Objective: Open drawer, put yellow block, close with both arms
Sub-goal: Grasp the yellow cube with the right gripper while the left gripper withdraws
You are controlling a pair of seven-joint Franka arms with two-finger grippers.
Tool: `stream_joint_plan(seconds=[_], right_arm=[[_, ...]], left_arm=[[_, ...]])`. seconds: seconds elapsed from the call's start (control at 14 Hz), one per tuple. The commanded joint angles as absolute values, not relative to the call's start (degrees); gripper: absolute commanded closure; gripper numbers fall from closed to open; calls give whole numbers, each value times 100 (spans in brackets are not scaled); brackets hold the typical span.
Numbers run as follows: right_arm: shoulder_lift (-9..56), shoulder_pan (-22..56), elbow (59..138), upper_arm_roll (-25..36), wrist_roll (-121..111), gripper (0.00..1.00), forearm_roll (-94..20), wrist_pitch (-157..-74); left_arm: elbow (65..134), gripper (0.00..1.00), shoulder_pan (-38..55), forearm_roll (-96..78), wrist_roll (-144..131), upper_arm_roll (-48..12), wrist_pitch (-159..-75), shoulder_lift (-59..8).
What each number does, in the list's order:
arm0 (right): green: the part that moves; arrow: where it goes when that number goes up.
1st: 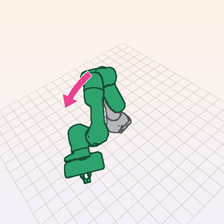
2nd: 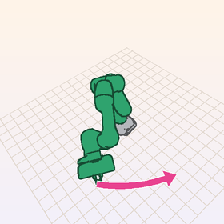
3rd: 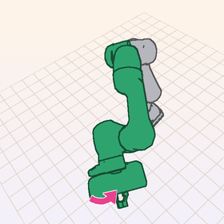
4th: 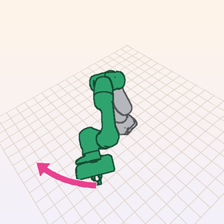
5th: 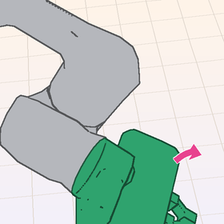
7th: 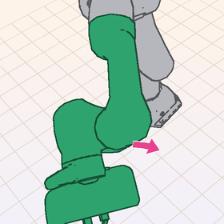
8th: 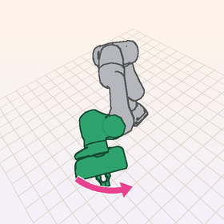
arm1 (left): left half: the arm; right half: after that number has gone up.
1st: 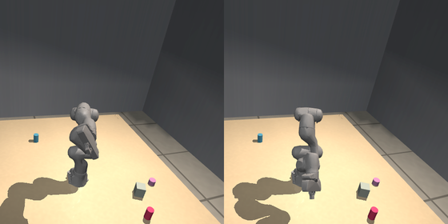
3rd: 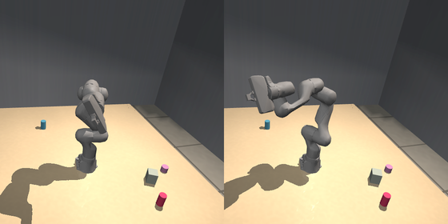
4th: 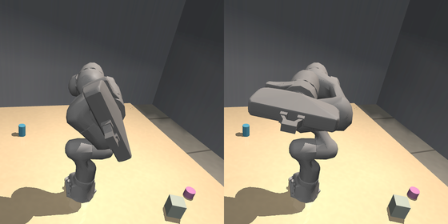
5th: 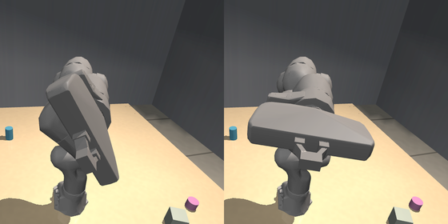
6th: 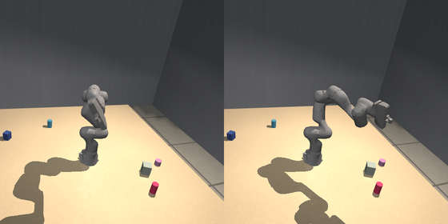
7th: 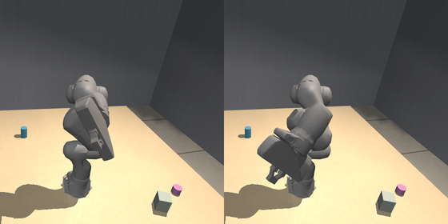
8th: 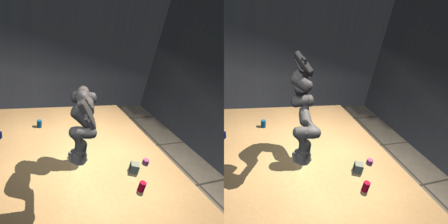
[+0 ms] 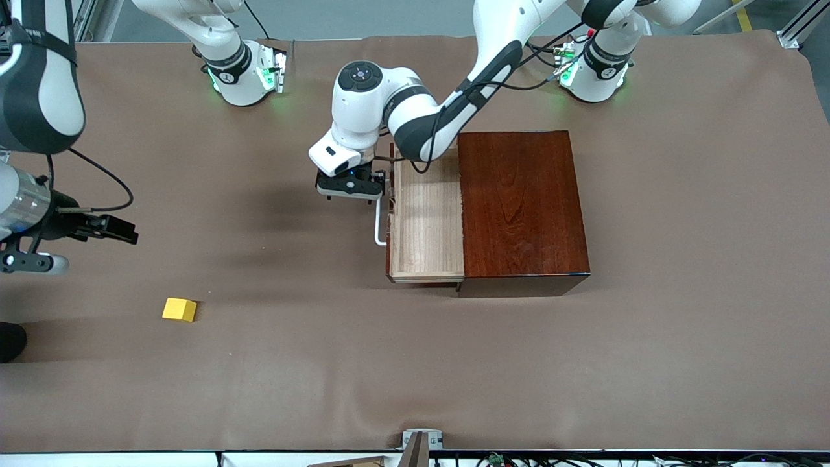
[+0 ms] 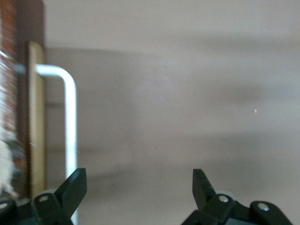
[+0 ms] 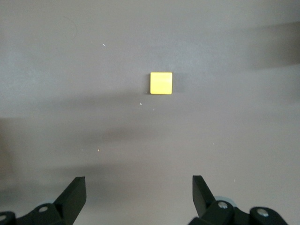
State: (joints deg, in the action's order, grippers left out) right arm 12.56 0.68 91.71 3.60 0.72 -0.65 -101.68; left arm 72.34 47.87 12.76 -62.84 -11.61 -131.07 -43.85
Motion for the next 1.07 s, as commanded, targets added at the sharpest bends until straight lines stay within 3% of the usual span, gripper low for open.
stream_joint_plan(seconds=[0.0, 0.43, 0.64, 1.0], right_arm=[[1327, -52, 9395, 316, -166, 0, -106, -10607], [1994, -211, 9483, 316, -528, 0, -114, -11494], [2363, -255, 9483, 316, -282, 0, -123, -11838], [2961, -272, 9492, 316, -281, 0, -123, -12330]], left_arm=[[7207, 0, 4493, 1239, -6407, -1143, -12221, -3738], [7294, 0, 2983, 343, -6163, -1142, -10261, -2165], [7356, 0, 2139, 290, -4462, -1151, -9038, -1558], [7865, 0, 600, -9, -2157, -1151, -8464, -836]])
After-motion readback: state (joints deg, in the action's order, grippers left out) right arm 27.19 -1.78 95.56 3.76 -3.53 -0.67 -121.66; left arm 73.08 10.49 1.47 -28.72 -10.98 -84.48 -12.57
